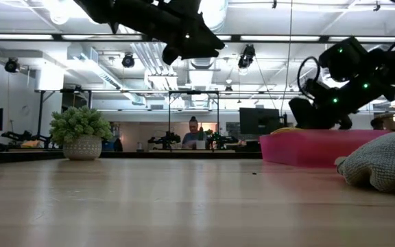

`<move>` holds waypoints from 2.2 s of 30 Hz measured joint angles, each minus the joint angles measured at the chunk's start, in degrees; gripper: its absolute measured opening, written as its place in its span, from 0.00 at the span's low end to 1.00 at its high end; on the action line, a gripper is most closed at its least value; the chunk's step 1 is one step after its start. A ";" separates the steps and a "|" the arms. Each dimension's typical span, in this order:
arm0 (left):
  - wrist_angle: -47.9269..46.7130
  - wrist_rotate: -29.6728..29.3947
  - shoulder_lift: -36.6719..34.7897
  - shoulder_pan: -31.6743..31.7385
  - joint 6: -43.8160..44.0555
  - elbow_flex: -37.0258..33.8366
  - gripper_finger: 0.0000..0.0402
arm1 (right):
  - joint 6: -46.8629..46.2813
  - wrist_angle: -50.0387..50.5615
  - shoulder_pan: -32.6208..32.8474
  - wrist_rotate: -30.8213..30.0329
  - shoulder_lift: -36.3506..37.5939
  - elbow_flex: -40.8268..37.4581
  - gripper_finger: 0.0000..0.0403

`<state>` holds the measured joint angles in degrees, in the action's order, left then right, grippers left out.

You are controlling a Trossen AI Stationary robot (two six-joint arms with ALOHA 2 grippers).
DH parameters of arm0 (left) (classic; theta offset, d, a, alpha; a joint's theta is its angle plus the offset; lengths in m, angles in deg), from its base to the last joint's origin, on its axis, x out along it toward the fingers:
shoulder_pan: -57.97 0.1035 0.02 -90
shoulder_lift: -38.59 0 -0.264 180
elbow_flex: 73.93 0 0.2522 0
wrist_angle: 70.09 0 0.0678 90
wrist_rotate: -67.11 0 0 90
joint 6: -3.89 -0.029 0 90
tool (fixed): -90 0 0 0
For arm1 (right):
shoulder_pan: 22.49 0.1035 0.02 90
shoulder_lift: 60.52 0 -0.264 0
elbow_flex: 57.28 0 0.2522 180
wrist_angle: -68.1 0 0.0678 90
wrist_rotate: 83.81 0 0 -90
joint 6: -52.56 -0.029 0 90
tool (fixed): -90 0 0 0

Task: Fold microfiber towels
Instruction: Put the yellow microfiber cloth into the pink bin

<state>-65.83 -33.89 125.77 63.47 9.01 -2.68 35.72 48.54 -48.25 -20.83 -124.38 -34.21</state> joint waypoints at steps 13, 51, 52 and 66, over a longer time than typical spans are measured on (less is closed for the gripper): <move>0.97 0.02 0.00 -0.06 0.41 0.02 0.37 | 1.34 0.97 0.00 -1.45 -9.94 4.28 0.02; 0.84 0.04 0.04 -0.37 0.37 0.07 0.37 | -2.06 11.77 5.49 -3.49 -7.58 12.49 0.02; 0.85 0.04 0.04 -0.37 0.38 0.07 0.37 | -2.00 13.07 5.49 -3.92 -6.31 12.77 0.02; 0.86 0.04 0.04 -0.42 0.44 0.07 0.37 | -0.72 17.15 -0.18 -9.34 -0.28 9.34 0.02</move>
<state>-64.98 -33.85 125.82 63.06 9.45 -2.61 35.00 65.70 -48.42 -30.18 -124.66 -24.87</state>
